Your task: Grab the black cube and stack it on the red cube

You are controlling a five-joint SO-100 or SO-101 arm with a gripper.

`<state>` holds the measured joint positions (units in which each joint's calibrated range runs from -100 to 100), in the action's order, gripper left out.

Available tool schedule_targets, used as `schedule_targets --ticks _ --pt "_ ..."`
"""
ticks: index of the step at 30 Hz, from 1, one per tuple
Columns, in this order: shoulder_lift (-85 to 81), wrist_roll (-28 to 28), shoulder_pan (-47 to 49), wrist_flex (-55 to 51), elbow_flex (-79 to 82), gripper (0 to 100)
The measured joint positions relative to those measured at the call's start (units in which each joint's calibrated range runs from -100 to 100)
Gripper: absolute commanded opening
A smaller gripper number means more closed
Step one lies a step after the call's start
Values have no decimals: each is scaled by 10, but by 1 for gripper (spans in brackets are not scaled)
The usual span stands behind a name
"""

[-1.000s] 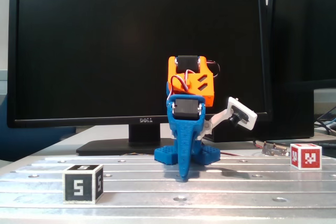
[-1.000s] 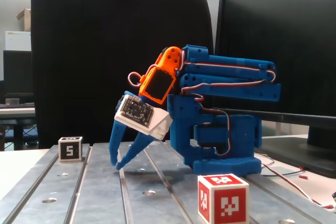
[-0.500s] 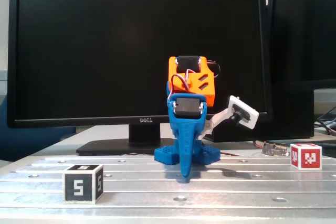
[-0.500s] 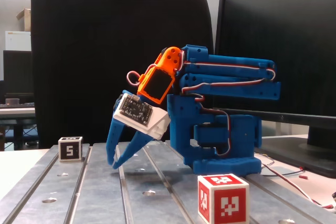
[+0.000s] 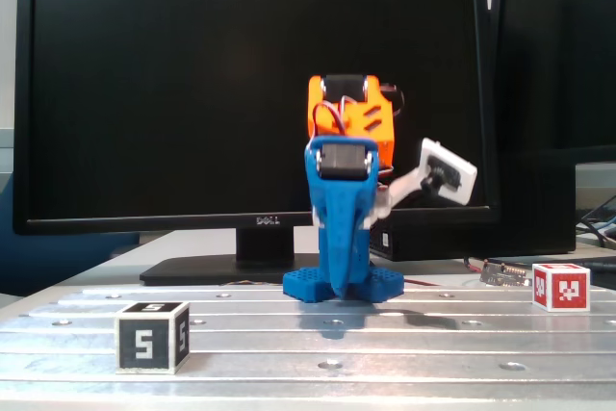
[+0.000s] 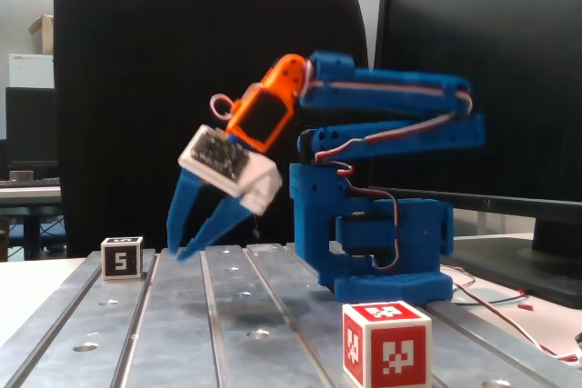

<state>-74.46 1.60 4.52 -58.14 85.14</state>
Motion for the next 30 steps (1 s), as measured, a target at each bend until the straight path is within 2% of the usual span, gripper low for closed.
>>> schedule_targets --ticks 6,16,30 --pt "184 -21 1 0 -146 1" --pt "415 -154 -46 -9 -338 1" --pt "684 -320 -90 -107 -649 1"
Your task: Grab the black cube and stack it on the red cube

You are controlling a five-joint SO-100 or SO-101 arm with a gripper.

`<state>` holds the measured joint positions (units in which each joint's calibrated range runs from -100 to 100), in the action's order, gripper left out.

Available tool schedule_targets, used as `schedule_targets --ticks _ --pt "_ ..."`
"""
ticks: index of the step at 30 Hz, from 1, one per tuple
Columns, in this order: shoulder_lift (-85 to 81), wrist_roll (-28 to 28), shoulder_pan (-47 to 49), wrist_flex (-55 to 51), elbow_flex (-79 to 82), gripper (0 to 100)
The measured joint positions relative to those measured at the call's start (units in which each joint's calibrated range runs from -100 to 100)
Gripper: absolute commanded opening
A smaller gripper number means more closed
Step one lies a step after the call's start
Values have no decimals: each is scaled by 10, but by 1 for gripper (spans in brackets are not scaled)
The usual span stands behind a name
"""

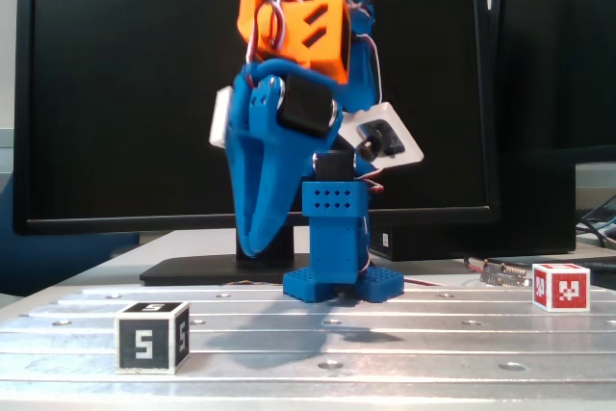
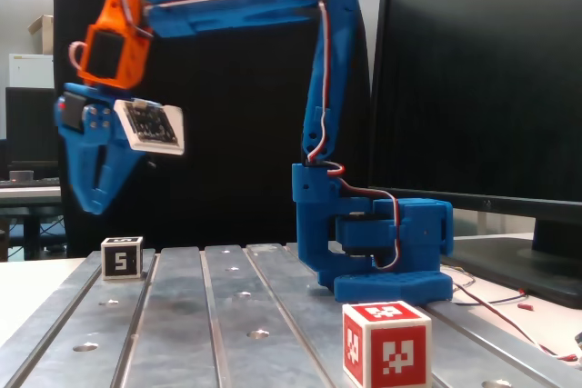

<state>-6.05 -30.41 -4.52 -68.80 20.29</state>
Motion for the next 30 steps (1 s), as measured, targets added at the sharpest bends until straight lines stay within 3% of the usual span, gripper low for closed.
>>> schedule_targets --ticks 6,20,30 --pt "43 -57 -1 -13 -51 1" --pt "53 -253 -47 -125 -108 1" --pt "128 -338 -89 -141 -156 1"
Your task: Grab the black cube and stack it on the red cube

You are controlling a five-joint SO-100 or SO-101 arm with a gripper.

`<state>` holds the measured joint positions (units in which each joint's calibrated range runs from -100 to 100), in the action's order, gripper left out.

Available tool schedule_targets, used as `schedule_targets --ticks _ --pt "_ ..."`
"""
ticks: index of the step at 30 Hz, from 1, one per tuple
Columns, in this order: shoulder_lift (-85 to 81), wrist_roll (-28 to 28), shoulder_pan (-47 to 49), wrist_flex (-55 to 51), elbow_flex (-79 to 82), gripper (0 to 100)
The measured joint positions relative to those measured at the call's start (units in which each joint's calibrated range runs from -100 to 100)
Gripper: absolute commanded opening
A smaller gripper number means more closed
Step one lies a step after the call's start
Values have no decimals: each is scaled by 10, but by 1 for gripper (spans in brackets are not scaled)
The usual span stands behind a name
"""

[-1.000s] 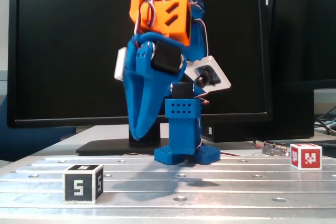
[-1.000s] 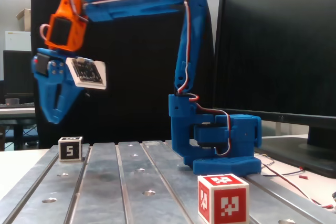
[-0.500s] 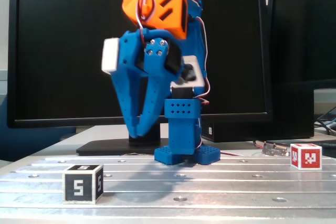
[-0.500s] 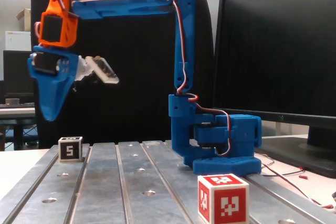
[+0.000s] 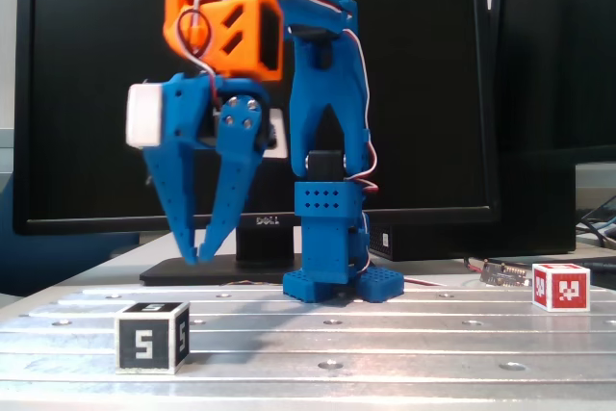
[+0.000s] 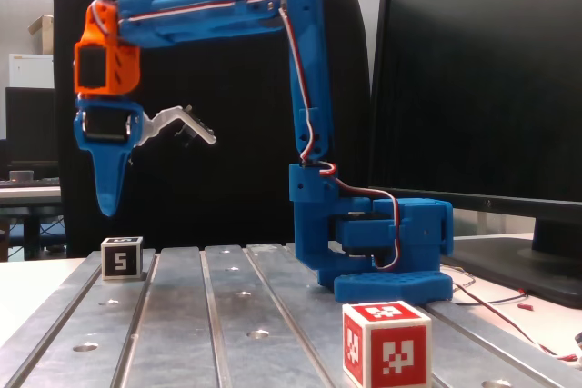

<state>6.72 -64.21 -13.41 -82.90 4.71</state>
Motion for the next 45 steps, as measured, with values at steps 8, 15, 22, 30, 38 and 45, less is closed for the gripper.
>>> schedule_targets --ticks 8,15,22,30,38,45 --pt "82 -44 -41 -51 -109 1" --pt "127 -56 -64 -56 -164 1" --pt "159 -67 -80 -56 -192 18" --pt "159 -74 -84 -64 -193 29" --pt "159 -74 -87 -75 -193 29" --pt "164 -74 -93 -73 -185 29"
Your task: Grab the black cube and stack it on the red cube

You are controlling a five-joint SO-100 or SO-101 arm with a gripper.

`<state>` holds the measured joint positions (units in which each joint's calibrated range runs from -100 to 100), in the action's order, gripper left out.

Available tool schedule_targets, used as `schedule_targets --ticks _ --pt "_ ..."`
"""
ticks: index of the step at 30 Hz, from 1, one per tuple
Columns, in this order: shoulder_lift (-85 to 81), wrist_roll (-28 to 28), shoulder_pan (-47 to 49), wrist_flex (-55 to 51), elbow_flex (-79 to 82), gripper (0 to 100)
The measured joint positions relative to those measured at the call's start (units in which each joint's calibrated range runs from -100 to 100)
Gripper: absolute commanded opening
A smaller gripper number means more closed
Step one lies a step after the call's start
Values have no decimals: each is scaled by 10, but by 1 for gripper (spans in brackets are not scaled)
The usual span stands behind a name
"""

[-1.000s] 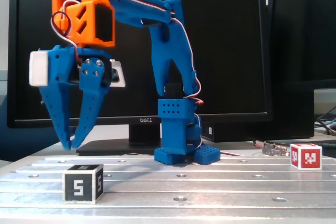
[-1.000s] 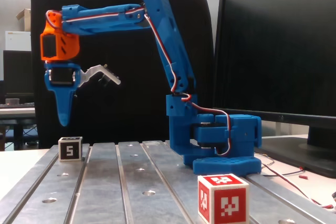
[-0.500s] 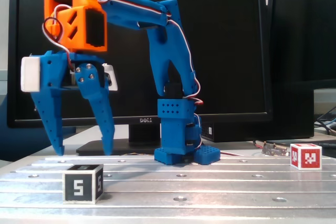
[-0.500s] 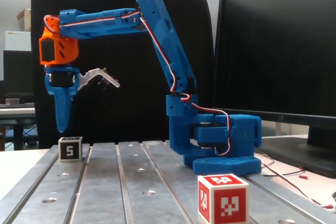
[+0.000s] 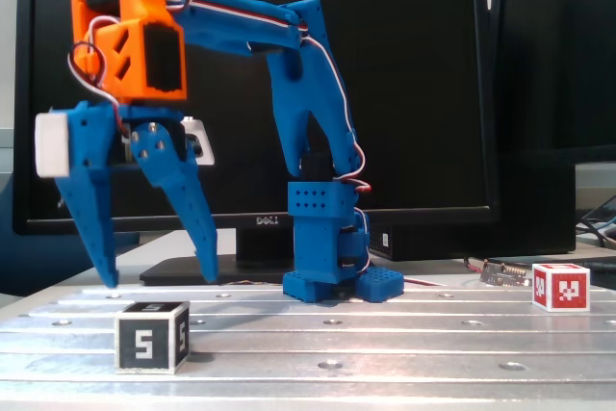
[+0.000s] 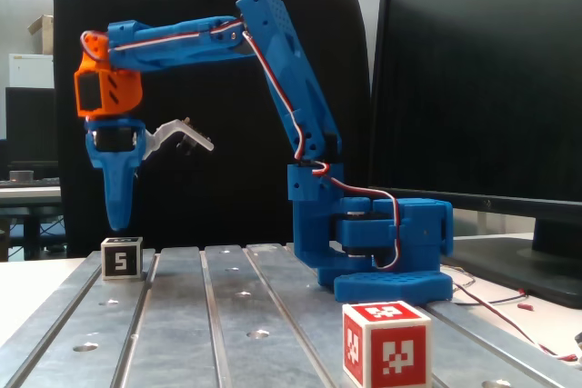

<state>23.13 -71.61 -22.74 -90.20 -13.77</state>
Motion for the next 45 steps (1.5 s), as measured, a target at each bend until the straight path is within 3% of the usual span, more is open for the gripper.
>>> schedule_targets --ticks 45 --pt "0 0 -8 138 136 29"
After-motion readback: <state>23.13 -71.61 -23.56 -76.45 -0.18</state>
